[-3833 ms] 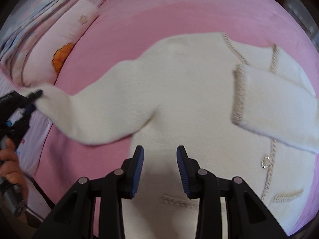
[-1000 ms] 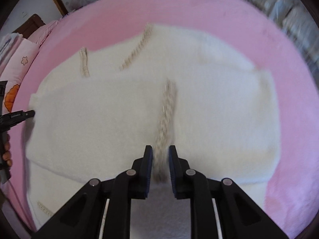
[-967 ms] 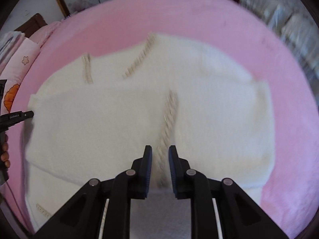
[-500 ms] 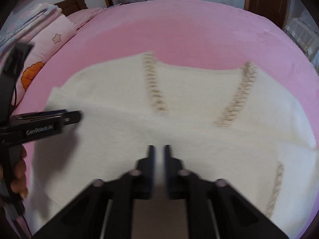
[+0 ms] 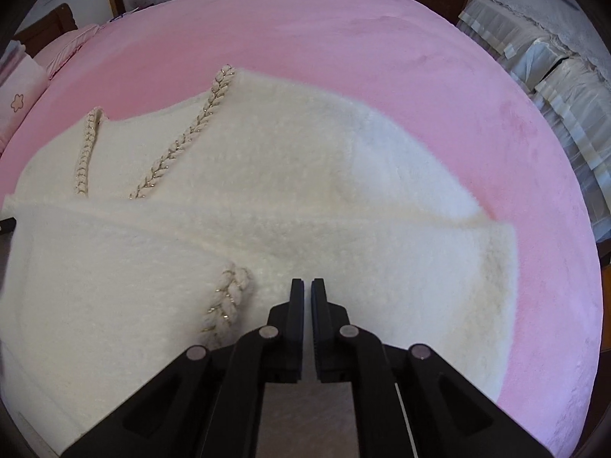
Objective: Fold large clothes
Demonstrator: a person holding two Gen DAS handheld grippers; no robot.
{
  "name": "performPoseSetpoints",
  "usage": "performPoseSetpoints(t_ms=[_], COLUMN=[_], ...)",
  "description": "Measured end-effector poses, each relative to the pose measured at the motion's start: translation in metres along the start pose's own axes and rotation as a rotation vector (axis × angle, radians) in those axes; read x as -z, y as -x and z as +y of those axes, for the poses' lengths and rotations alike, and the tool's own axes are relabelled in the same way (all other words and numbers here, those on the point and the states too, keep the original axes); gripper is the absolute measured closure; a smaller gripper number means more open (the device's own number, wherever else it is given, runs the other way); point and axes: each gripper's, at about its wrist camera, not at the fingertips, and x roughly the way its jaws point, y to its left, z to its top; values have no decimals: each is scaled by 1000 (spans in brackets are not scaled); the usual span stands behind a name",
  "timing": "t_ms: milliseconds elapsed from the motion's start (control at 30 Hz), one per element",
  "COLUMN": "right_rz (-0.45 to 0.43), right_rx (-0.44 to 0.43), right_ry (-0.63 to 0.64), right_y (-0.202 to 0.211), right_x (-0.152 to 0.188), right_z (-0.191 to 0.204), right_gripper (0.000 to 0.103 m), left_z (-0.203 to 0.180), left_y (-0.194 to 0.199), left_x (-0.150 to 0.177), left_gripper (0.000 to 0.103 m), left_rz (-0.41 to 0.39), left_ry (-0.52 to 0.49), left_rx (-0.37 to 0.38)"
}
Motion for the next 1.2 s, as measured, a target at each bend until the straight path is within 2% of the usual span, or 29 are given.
performPoseSetpoints(t_ms=[67, 167, 200, 367, 800, 1033, 1200], right_rz=[-2, -11, -12, -8, -63, -106, -131], right_rx=[13, 12, 0, -52, -104, -160, -199], right_ry=[2, 18, 16, -52, -124, -135, -88], right_y=[10, 27, 30, 56, 132, 177, 208], right_x=[3, 6, 5, 9, 21, 31, 39], right_z=[-2, -5, -7, -22, -55, -71, -76], right_gripper=[99, 99, 97, 84, 83, 83, 83], left_z=[-11, -22, -23, -40, -79, -94, -95], left_y=[11, 30, 37, 73, 159, 225, 268], left_x=[0, 2, 5, 15, 58, 92, 127], left_gripper=[56, 35, 33, 33, 33, 33, 33], left_rz=[-20, -46, -46, -52, -112, -185, -228], left_ry=[-9, -27, -29, -22, -46, -5, 34], left_rx=[-5, -11, -7, 25, 65, 64, 55])
